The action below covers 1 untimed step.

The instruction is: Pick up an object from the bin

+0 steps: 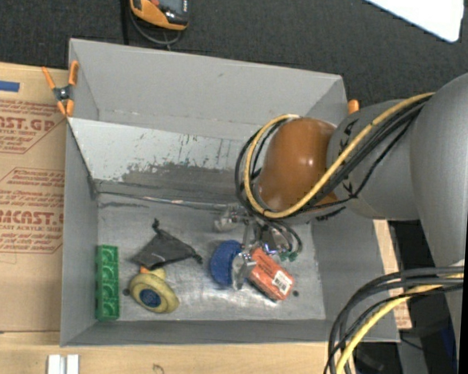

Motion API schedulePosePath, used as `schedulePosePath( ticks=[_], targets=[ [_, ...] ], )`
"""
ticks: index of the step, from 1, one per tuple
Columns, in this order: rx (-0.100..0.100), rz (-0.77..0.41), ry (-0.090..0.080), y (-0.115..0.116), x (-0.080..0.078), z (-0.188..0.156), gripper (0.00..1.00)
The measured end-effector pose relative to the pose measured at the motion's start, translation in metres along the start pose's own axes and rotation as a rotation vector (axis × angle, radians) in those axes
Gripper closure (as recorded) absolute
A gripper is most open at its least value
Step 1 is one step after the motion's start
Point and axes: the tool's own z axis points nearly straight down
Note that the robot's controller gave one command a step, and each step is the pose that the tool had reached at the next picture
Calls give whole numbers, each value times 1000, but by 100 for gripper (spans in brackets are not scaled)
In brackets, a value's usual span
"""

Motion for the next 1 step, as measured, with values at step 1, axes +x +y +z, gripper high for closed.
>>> schedulePosePath(
  ticks=[1],
  targets=[
    [-3,375,2,-8,10,17,100]
  ],
)
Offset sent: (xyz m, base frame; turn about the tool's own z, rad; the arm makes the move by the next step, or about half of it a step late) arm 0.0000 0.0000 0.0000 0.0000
